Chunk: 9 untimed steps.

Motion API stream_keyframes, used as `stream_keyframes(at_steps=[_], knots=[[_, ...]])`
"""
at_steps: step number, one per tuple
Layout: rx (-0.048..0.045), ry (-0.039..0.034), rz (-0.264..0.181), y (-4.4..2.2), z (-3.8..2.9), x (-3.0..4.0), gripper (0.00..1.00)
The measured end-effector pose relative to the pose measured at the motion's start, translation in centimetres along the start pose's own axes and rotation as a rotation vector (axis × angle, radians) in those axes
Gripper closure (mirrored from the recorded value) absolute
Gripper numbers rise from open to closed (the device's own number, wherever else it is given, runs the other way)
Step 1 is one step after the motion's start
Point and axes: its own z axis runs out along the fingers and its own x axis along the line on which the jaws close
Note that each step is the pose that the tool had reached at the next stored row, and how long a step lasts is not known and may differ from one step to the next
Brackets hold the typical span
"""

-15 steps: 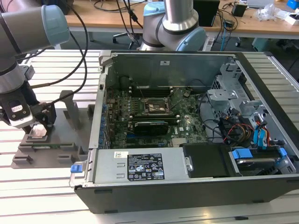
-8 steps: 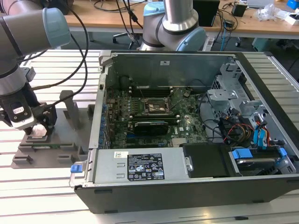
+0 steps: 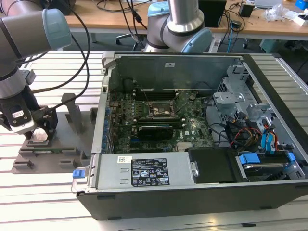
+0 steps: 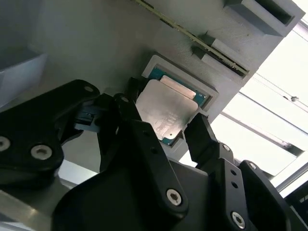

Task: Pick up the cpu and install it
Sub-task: 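Pick up the cpu and move it towards the insertion slot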

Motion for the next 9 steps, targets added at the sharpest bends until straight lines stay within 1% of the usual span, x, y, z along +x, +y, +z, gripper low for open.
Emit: stream_keyframes(at_steps=[1,2,9], knots=[[0.0001,0.0001,0.000,0.00,0.00,0.00,0.42],[0.0001,0.0001,0.000,0.00,0.01,0.00,0.45],[0.0000,-0.0001,0.000,0.00,0.06,0.00,0.45]])
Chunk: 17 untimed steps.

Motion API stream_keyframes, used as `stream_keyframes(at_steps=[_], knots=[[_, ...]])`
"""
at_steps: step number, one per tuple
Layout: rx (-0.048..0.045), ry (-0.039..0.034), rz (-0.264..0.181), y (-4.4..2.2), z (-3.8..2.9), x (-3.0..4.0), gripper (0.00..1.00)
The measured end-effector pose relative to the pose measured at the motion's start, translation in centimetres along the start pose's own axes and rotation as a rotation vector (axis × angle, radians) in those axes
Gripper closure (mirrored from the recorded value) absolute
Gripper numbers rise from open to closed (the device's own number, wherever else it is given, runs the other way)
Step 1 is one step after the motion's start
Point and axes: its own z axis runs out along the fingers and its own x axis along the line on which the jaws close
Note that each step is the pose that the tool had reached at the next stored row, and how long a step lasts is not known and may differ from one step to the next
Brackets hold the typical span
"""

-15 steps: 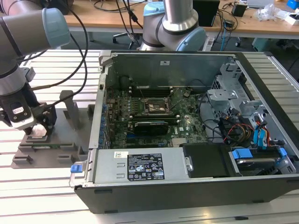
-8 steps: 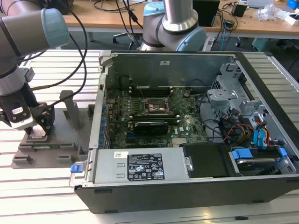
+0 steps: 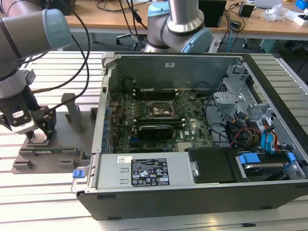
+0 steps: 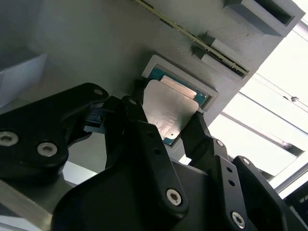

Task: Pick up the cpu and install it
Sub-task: 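Pick up the cpu and move it towards the insertion slot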

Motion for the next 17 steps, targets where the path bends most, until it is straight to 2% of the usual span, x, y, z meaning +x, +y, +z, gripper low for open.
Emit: stream_keyframes(at_steps=[9,17], knots=[[-0.0001,-0.0001,0.000,0.00,0.03,0.00,0.45],[-0.0001,-0.0001,0.000,-0.02,-0.71,-0.02,0.45]])
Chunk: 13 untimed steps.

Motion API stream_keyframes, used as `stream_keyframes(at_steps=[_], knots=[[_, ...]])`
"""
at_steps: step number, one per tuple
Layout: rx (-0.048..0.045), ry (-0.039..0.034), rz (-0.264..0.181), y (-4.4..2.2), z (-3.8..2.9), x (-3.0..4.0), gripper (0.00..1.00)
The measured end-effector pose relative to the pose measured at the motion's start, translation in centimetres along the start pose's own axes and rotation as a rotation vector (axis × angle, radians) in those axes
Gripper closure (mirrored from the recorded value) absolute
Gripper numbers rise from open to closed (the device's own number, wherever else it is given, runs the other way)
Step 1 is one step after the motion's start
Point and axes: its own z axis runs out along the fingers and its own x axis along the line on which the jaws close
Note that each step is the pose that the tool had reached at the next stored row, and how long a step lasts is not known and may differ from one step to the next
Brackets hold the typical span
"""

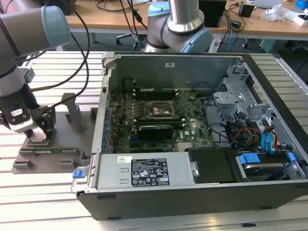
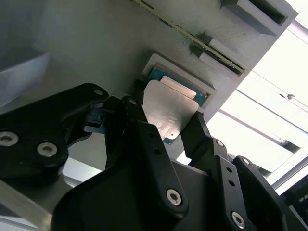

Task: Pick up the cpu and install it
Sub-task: 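Pick up the cpu and move it towards the insertion slot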

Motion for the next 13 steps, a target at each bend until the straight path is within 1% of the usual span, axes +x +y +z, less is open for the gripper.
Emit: stream_keyframes(at_steps=[4,13], knots=[[0.0000,0.0001,0.000,-0.01,-0.28,0.00,0.45],[0.0000,0.0000,0.000,-0.04,-1.25,-0.03,0.45]])
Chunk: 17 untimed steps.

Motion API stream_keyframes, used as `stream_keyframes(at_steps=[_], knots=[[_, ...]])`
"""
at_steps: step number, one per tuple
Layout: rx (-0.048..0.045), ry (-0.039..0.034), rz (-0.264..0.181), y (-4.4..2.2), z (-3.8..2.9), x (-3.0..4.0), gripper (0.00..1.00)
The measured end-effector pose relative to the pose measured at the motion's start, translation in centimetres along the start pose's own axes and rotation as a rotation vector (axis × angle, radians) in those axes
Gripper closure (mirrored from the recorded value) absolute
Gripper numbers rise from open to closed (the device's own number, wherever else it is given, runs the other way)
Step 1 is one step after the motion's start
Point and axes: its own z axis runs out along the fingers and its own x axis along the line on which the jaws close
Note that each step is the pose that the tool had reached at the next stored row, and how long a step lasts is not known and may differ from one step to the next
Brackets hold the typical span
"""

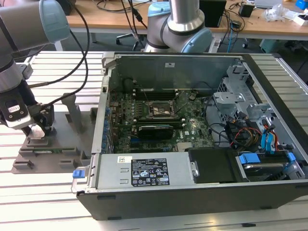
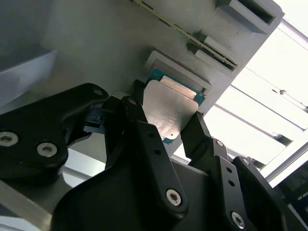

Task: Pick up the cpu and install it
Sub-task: 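Pick up the cpu and move it towards the insertion slot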

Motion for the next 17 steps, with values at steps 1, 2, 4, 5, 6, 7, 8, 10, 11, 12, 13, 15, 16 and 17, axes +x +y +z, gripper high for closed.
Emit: stream_keyframes(at_steps=[1,2,4,5,6,7,8,10,11,12,13,15,16,17], knots=[[0.0000,0.0000,0.000,-0.01,-0.25,-0.01,0.45],[0.0001,0.0000,0.000,-0.01,-0.38,-0.01,0.45],[0.0000,0.0000,0.000,-0.02,-0.67,-0.01,0.45],[0.0000,0.0001,0.000,-0.03,-0.83,-0.02,0.45],[0.0000,0.0000,0.000,-0.03,-1.01,-0.02,0.45],[0.0000,0.0000,0.000,-0.04,-1.21,-0.03,0.45],[0.0000,0.0000,0.000,-0.05,-1.44,-0.03,0.45],[0.0001,0.0001,0.000,-0.06,-1.76,-0.04,0.45],[0.0001,0.0000,0.000,-0.06,-1.92,-0.04,0.45],[0.0000,0.0000,0.000,-0.07,-2.09,-0.05,0.45],[0.0000,0.0000,0.000,-0.08,-2.49,-0.06,0.45],[0.0000,0.0000,0.000,-0.11,-3.24,-0.07,0.45],[0.0000,0.0000,0.000,-0.12,-3.49,-0.08,0.45],[0.0000,0.0000,0.000,-0.12,-3.75,-0.09,0.45]])
